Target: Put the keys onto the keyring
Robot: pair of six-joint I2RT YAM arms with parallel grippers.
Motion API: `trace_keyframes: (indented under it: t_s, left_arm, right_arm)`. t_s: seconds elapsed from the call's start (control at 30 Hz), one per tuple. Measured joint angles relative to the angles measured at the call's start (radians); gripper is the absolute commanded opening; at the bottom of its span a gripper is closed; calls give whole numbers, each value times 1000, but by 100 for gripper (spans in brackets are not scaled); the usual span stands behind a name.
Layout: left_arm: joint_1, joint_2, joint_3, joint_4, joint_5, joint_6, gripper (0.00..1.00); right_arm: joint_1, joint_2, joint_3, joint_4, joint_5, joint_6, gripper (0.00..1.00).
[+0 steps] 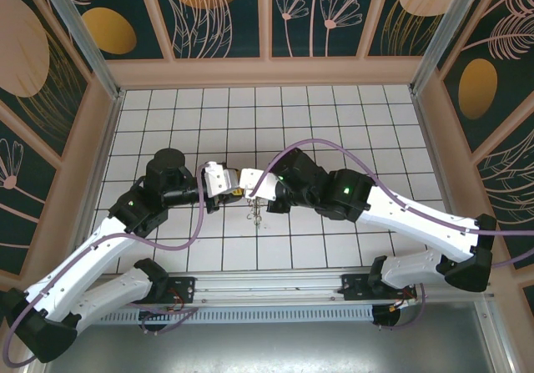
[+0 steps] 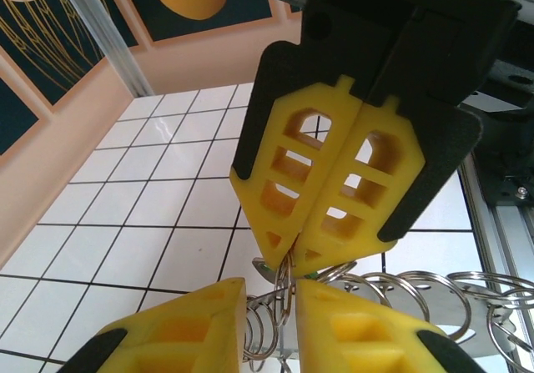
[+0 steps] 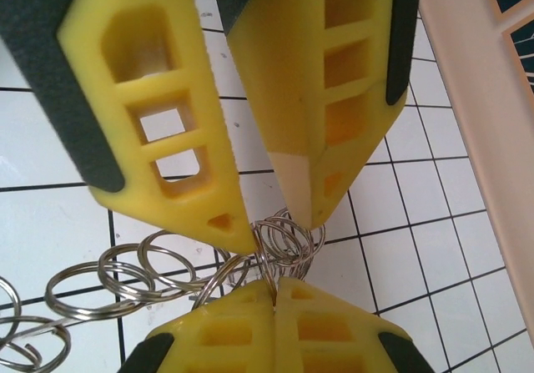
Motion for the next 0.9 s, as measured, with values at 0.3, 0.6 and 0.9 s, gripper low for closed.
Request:
trace_keyframes:
  t_s: [0.3,0.6,0.9]
  left_arm:
    - [0,11,-2,15,0,14,22]
    - [0,14,-12,29,11,17,20]
    - [0,14,-31,51,20,29,0]
  right_arm:
    - [-9,0,0,-1,-19,9,0]
    - [-13,0,0,-1,-27,18,0]
    - [-22,0,0,0,-44,19,0]
